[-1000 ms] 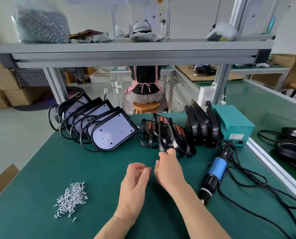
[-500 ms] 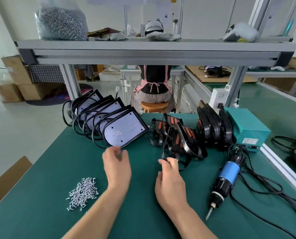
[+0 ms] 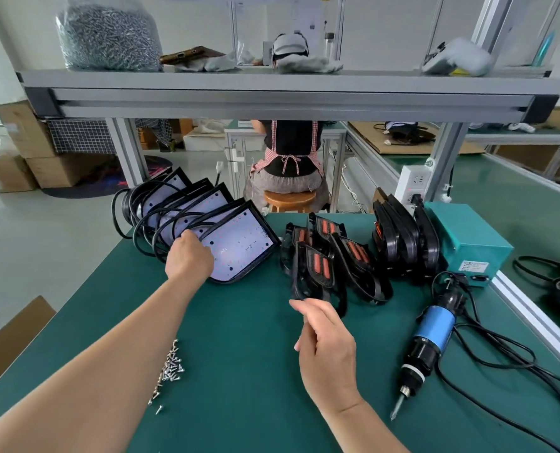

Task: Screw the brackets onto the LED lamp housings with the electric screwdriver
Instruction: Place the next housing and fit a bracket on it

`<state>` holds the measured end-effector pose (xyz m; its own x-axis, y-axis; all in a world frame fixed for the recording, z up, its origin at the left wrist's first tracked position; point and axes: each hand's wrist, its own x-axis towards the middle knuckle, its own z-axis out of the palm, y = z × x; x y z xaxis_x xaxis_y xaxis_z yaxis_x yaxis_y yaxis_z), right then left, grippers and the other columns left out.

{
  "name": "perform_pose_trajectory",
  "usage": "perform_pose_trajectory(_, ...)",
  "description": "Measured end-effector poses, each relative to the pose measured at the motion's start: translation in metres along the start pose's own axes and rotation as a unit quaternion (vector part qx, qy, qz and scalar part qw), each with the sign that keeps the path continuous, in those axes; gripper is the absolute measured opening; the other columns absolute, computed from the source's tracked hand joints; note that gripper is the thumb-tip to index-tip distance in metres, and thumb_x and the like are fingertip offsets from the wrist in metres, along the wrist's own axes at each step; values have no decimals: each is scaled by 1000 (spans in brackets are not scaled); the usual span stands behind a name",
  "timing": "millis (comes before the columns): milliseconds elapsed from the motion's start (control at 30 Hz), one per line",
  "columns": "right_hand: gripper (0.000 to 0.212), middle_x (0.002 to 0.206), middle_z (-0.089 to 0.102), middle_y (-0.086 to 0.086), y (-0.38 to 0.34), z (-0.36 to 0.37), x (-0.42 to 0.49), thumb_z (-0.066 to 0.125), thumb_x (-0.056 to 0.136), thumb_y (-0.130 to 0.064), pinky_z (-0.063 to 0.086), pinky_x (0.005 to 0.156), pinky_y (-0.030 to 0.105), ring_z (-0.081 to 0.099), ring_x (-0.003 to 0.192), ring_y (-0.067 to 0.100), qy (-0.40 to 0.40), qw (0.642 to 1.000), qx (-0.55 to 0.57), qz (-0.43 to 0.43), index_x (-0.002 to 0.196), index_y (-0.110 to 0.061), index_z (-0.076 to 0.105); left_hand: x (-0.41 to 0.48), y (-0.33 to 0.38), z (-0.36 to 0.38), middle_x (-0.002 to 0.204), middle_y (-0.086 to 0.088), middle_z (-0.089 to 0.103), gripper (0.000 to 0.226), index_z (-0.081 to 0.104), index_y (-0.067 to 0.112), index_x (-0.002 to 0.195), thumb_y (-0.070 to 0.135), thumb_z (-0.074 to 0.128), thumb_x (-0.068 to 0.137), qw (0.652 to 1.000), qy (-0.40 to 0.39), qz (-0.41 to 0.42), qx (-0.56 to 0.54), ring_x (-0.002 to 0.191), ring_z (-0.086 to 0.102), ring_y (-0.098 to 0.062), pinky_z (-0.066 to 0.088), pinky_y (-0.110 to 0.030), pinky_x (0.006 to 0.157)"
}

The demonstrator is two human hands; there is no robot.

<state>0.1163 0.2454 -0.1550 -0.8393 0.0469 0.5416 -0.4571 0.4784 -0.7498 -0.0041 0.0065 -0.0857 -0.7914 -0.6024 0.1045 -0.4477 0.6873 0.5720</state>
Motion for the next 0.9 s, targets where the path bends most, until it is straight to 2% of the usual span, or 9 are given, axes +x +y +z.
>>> perform_pose_trajectory(100, 47, 121, 64, -25, -1, 0, 1, 52, 97, 8, 60, 80, 41, 65, 82, 7, 13, 999, 37, 9, 130, -22, 67, -5, 3, -2, 92, -11, 59, 15, 60, 5, 100, 18, 55, 95, 998, -37, 44, -8, 82, 53, -31, 41, -35, 68)
perform_pose_trajectory(200, 43, 127, 57, -34, -3, 0, 0, 50, 99, -6, 59, 86, 48, 70, 98, 20, 23, 998, 51, 18, 137, -23, 61, -26, 5, -1, 89, -16, 66, 14, 55, 5, 81, 15, 54, 90, 993, -78, 48, -79, 74, 70, -33, 55, -34, 67)
perform_pose_trajectory(300, 40, 123, 64, -24, -3, -1, 0, 47, 98, -11, 59, 82, 52, 70, 91, 23, 43, 996, 73, 8, 133, -18, 65, -58, 1, 1, 99, -12, 66, 3, 53, 11, 89, 14, 54, 91, 980, -113, 8, -163, 50, 71, -20, 56, -31, 59)
perform_pose_trajectory(400, 35, 109, 70, -7, -2, -2, 0, 48, 98, -9, 59, 78, 49, 64, 83, 11, 54, 995, 80, -24, 127, -12, 67, -87, -7, 6, 108, -5, 59, 19, 52, 10, 106, 11, 55, 88, 969, -137, -23, -206, 46, 69, -17, 63, -41, 66)
perform_pose_trajectory(533, 32, 111, 71, -6, -2, -2, 1, 53, 97, -4, 59, 80, 40, 63, 85, 4, 52, 993, 81, -63, 123, -11, 70, -118, -17, 6, 110, -7, 57, 33, 42, 10, 114, 13, 57, 85, 967, -169, -39, -187, 48, 70, -24, 62, -39, 68)
perform_pose_trajectory(600, 32, 116, 72, -9, -4, -2, 0, 57, 95, -3, 57, 88, 31, 67, 98, 0, 51, 993, 57, -90, 122, -13, 71, -127, -20, 4, 108, -13, 59, 29, 44, 5, 108, 13, 58, 83, 962, -187, -55, -194, 49, 71, -28, 63, -40, 64)
perform_pose_trajectory(667, 32, 115, 73, -13, -7, -2, -3, 61, 93, -5, 55, 87, 24, 68, 103, 1, 47, 991, 11, -122, 120, -18, 73, -135, -21, 2, 107, -19, 62, 27, 49, 1, 107, 9, 57, 82, 948, -219, -75, -218, 49, 70, -30, 62, -39, 58)
perform_pose_trajectory(800, 28, 102, 75, -16, -15, 0, -6, 59, 94, -13, 46, 68, 32, 68, 84, 5, 19, 982, -59, -180, 115, -24, 75, -153, -23, -1, 104, -28, 65, 32, 53, -5, 114, 3, 52, 84, 924, -285, -74, -243, 50, 67, -29, 56, -32, 51)
perform_pose_trajectory(900, 26, 95, 73, -15, -23, -1, -14, 57, 93, -15, 43, 67, 35, 65, 80, 7, -5, 973, -67, -221, 111, -23, 75, -168, -25, -4, 87, -17, 72, 24, 56, 1, 108, 3, 52, 85, 912, -313, -39, -263, 49, 66, -24, 53, -28, 50)
